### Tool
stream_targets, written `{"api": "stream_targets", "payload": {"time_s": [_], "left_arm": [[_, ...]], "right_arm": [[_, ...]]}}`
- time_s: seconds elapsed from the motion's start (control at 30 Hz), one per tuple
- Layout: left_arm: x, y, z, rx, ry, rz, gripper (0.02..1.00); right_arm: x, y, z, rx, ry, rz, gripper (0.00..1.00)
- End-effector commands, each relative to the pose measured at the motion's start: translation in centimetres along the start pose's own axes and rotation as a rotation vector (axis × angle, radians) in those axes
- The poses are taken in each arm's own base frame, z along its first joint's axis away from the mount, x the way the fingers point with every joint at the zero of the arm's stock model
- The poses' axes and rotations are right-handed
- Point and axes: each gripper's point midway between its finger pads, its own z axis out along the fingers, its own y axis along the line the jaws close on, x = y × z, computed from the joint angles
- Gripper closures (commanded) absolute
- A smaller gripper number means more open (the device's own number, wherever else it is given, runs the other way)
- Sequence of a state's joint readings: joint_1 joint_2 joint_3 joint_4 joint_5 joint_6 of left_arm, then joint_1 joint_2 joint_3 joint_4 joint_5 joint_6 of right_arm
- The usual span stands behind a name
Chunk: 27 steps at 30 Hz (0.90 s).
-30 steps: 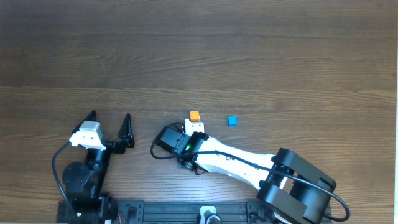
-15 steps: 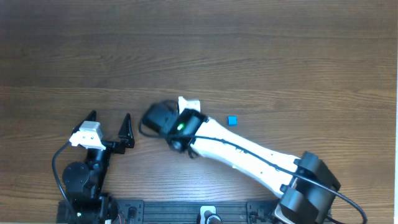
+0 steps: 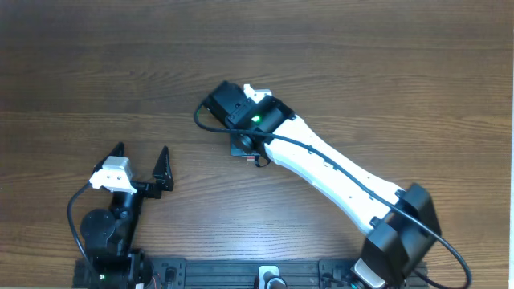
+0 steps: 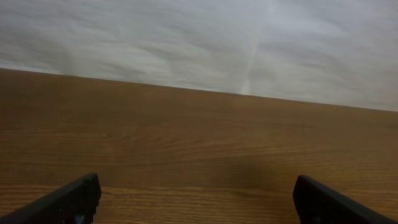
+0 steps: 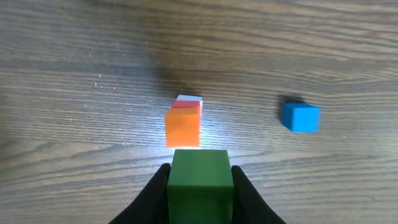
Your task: Stack Cubes
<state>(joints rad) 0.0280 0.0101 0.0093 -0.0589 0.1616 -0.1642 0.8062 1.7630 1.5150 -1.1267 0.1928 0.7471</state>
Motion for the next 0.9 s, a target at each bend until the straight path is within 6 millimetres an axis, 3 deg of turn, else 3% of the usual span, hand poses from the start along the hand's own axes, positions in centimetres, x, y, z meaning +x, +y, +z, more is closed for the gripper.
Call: {"api": "stream_targets", "payload": {"time_s": [0.03, 0.13, 0.9], "left_arm": [[0.2, -0.3, 0.0, 0.017, 0.004, 0.015, 0.020], [0.2, -0.3, 0.0, 0.017, 0.004, 0.015, 0.018], [0.2, -0.3, 0.0, 0.017, 0.004, 0.015, 0.018]], "right_arm": [[0.5, 1.2, 2.0, -0.010, 0.059, -0.037, 0.989], [0.6, 1.4, 2.9, -0.012, 0.084, -0.032, 0.989], [-0.1, 1.3, 4.1, -0.033, 0.098, -0.036, 0.989]]}}
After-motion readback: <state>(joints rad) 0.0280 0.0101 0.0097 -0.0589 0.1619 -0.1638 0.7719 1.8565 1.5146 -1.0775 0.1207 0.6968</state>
